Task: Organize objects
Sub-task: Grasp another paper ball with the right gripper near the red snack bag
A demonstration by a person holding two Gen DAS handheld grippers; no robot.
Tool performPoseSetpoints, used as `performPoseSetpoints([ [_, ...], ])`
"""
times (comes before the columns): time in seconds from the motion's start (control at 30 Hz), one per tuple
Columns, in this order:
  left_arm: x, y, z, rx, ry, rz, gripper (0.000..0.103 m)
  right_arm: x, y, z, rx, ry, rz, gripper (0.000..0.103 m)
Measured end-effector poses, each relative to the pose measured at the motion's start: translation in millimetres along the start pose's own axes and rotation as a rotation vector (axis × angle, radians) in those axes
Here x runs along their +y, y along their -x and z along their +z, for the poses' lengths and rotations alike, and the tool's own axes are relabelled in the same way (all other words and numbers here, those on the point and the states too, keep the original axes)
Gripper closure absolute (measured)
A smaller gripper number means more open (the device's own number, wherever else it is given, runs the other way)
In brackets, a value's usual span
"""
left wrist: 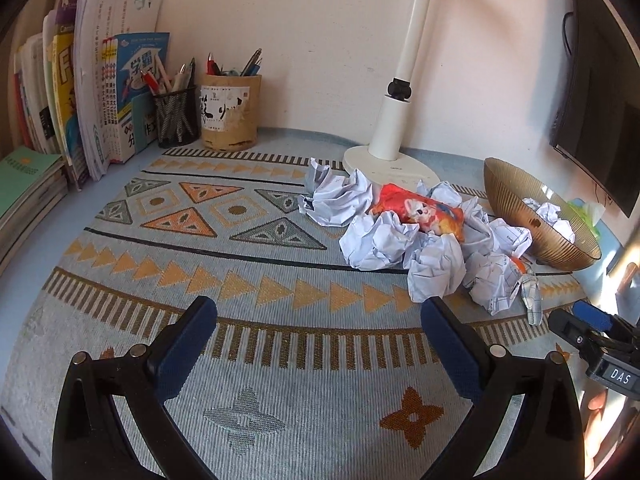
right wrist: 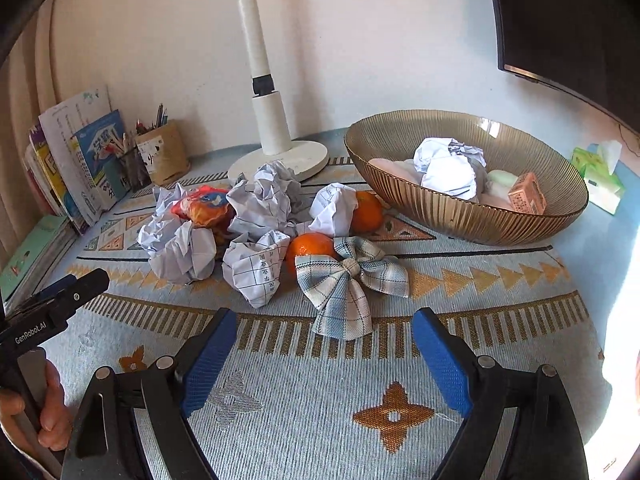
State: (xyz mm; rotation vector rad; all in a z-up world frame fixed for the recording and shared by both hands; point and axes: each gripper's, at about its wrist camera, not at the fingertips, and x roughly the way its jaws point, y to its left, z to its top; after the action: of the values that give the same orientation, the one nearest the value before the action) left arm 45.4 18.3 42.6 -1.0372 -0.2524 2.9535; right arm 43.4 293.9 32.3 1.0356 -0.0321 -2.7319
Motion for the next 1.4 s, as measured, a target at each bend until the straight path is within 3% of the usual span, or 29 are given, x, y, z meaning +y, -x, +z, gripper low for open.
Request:
performPoseSetpoints([
  [0.1,1,-1,0,0.013,0.002,-0.012,0.001,4,1,1,-0.008,0.023,0.010,0.015],
  [0.17,1,-7,3,0.062,-0.011,-0.052,0.001,9,0,4,0.014,0.050,0.065,0.015],
  [0.3,10,-21,24,0.166,-0.019,-0.180,0.004,34,-5,18,0.114,0.080,0.215,0.015],
  [0.43,21,-52,53,0.260,0.022,-0.360,0.004,72,-28,36,0.218,0.074,0.372,0.015],
  [0.5,21,-75,58,0.313,0.010,-0.383,0.004,87,-50,39,0.260,0.066,0.373,0.016],
  [0.6,19,-99,57,0.354,0.015,-0.425,0.007,102,-72,41,0.259,0.091,0.293,0.018],
  [0.8,13,-113,56,0.327,0.028,-0.457,0.008,98,-97,44,0.224,0.057,0.249,0.018],
  [0.83,12,-113,56,0.319,0.027,-0.452,0.012,96,-100,43,0.226,0.046,0.248,0.018],
  [1.0,10,-115,54,0.332,0.045,-0.514,0.037,88,-99,46,0.201,0.014,0.309,0.044],
  [1.03,8,-115,55,0.329,0.032,-0.508,0.050,88,-98,46,0.195,0.014,0.311,0.047],
  [1.23,2,-97,52,0.293,-0.012,-0.457,0.055,85,-79,40,0.166,0.015,0.324,0.052],
  [1.4,1,-42,38,0.210,-0.028,-0.366,0.055,65,-23,16,0.118,0.006,0.347,0.052],
])
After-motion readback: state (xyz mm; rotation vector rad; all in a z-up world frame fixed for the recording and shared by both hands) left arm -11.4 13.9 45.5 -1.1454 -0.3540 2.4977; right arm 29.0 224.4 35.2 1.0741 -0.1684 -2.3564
